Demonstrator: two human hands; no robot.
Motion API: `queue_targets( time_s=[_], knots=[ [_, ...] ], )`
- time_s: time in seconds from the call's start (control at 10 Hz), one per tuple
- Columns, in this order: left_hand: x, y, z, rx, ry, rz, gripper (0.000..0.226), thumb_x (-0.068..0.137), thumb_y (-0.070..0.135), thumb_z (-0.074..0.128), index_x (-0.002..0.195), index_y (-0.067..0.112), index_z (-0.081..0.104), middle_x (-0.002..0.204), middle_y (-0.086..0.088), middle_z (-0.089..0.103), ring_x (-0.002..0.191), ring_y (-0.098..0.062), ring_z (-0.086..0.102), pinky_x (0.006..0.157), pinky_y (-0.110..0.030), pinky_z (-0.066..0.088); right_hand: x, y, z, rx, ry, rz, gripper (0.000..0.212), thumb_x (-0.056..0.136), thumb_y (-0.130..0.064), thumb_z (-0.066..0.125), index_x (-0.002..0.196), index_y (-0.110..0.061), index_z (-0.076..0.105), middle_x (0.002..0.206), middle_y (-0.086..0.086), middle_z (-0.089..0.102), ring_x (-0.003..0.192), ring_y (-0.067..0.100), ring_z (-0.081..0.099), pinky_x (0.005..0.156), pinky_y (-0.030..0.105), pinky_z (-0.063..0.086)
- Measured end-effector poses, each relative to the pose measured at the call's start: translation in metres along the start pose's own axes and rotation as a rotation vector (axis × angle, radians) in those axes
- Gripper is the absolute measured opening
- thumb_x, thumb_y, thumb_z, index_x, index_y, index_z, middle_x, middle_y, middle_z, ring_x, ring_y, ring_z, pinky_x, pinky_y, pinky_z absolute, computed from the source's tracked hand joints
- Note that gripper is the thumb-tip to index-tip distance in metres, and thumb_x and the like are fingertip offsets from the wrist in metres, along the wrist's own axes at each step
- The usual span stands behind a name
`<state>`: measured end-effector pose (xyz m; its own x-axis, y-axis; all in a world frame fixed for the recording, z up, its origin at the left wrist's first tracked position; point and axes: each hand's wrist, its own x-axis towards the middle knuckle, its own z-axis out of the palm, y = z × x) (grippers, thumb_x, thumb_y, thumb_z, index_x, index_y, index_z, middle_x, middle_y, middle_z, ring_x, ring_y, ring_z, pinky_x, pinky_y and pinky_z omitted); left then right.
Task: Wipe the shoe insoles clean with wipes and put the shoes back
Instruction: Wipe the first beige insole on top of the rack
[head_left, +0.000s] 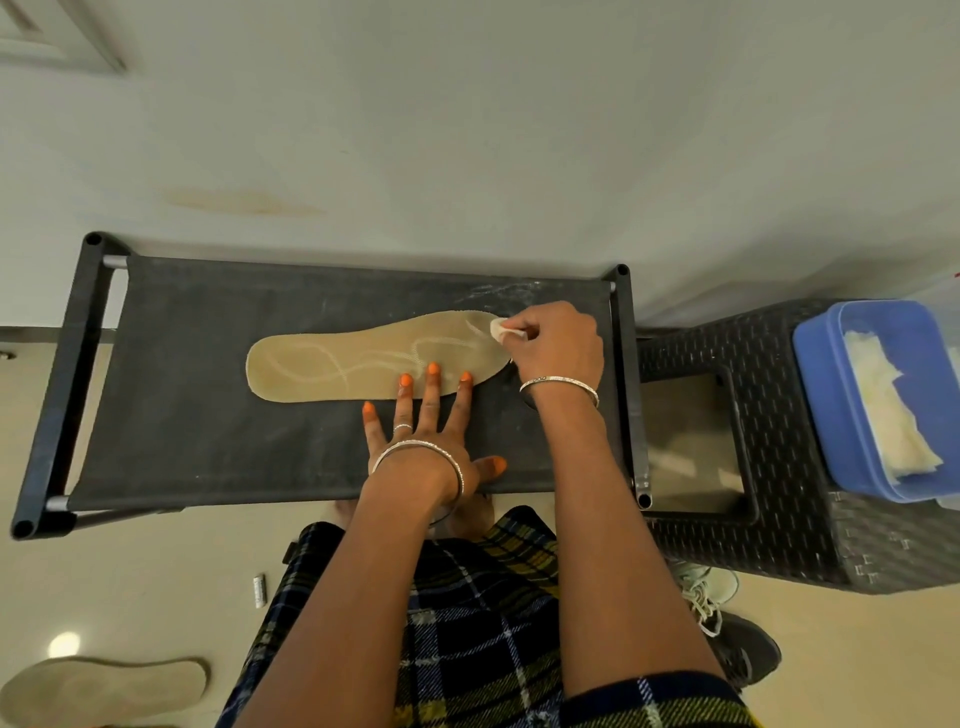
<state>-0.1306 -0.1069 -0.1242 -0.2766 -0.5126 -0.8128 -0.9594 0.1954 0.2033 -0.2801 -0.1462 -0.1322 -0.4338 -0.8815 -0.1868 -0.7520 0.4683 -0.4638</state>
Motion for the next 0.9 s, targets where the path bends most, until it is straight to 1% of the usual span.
queue_targets(
  time_s=[0.1,0.2,0.3,0.4,0.5,0.6,0.7,0.8,0.9],
  knots=[
    [-0.0004,0.0000,-0.0012,0.006,-0.007,-0.004,0.096,0.088,0.074,0.036,0.140,0.040,-0.038,0.145,0.004,-0.048,0.138,-0.026,-0.038,0.112,-0.062,-0.015,0.0001,-0.0001,0.0003,0.023,-0.222,-0.054,0.012,0.078,-0.029,0.081,0.090,-0.028,0.080,0.093,-0.005,0.076,0.086,0.018,0.069,0.080,0.036,0.059],
    [-0.0008,-0.0002,-0.0020,0.004,-0.012,0.000,0.095,0.088,0.073,0.036,0.140,0.040,-0.038,0.146,0.004,-0.048,0.138,-0.025,-0.038,0.112,-0.061,-0.016,-0.0025,-0.0015,0.0022,0.031,-0.228,-0.024,0.011,0.076,-0.032,0.081,0.086,-0.031,0.080,0.090,-0.007,0.076,0.084,0.017,0.069,0.075,0.033,0.059],
    [-0.0012,-0.0015,-0.0018,0.003,-0.011,0.004,0.096,0.088,0.073,0.037,0.141,0.040,-0.036,0.146,0.004,-0.048,0.138,-0.025,-0.038,0.112,-0.062,-0.015,-0.0010,0.0010,0.0005,0.019,0.015,0.023,0.008,0.082,-0.031,0.078,0.089,-0.028,0.079,0.090,-0.004,0.075,0.082,0.019,0.070,0.072,0.031,0.057],
    [-0.0003,-0.0020,-0.0020,0.000,-0.017,0.005,0.096,0.088,0.073,0.037,0.140,0.040,-0.037,0.145,0.004,-0.048,0.138,-0.025,-0.038,0.113,-0.062,-0.015,0.0010,0.0017,0.0002,0.009,-0.156,-0.043,0.010,0.079,-0.028,0.080,0.089,-0.025,0.080,0.089,-0.004,0.076,0.083,0.017,0.069,0.077,0.033,0.058],
    [0.0000,-0.0021,-0.0015,-0.003,-0.017,0.011,0.096,0.089,0.072,0.037,0.140,0.040,-0.038,0.145,0.004,-0.048,0.138,-0.025,-0.039,0.113,-0.062,-0.014,-0.0018,-0.0005,0.0016,-0.008,-0.287,-0.095,0.013,0.076,-0.030,0.082,0.089,-0.028,0.081,0.090,-0.007,0.076,0.083,0.014,0.068,0.077,0.036,0.059],
    [0.0003,-0.0030,-0.0010,-0.007,-0.009,0.011,0.096,0.089,0.072,0.038,0.140,0.040,-0.037,0.146,0.004,-0.048,0.138,-0.026,-0.038,0.113,-0.062,-0.014,-0.0002,-0.0009,0.0004,-0.018,-0.040,-0.014,0.012,0.083,-0.033,0.077,0.093,-0.028,0.080,0.092,-0.003,0.076,0.083,0.020,0.070,0.075,0.037,0.060],
    [0.0000,-0.0027,-0.0012,-0.006,-0.014,0.010,0.096,0.089,0.072,0.038,0.141,0.041,-0.036,0.146,0.004,-0.048,0.138,-0.025,-0.038,0.113,-0.062,-0.013,0.0025,-0.0001,0.0010,-0.042,-0.085,-0.056,0.014,0.086,-0.032,0.074,0.095,-0.023,0.080,0.091,0.002,0.076,0.083,0.024,0.070,0.075,0.037,0.059],
    [0.0007,-0.0024,-0.0013,-0.009,-0.014,0.006,0.096,0.088,0.072,0.038,0.140,0.041,-0.036,0.145,0.004,-0.048,0.138,-0.025,-0.038,0.113,-0.062,-0.014,-0.0003,-0.0029,0.0033,-0.045,-0.217,-0.111,0.017,0.083,-0.032,0.074,0.099,-0.027,0.079,0.097,0.002,0.076,0.089,0.024,0.069,0.078,0.039,0.059],
    [0.0010,-0.0033,-0.0016,-0.016,-0.013,0.012,0.096,0.088,0.072,0.038,0.141,0.041,-0.036,0.146,0.004,-0.048,0.138,-0.025,-0.038,0.113,-0.062,-0.014,0.0013,-0.0024,0.0017,-0.049,-0.066,-0.028,0.016,0.087,-0.029,0.072,0.101,-0.028,0.079,0.097,-0.001,0.076,0.086,0.023,0.070,0.074,0.035,0.059]
  ],
)
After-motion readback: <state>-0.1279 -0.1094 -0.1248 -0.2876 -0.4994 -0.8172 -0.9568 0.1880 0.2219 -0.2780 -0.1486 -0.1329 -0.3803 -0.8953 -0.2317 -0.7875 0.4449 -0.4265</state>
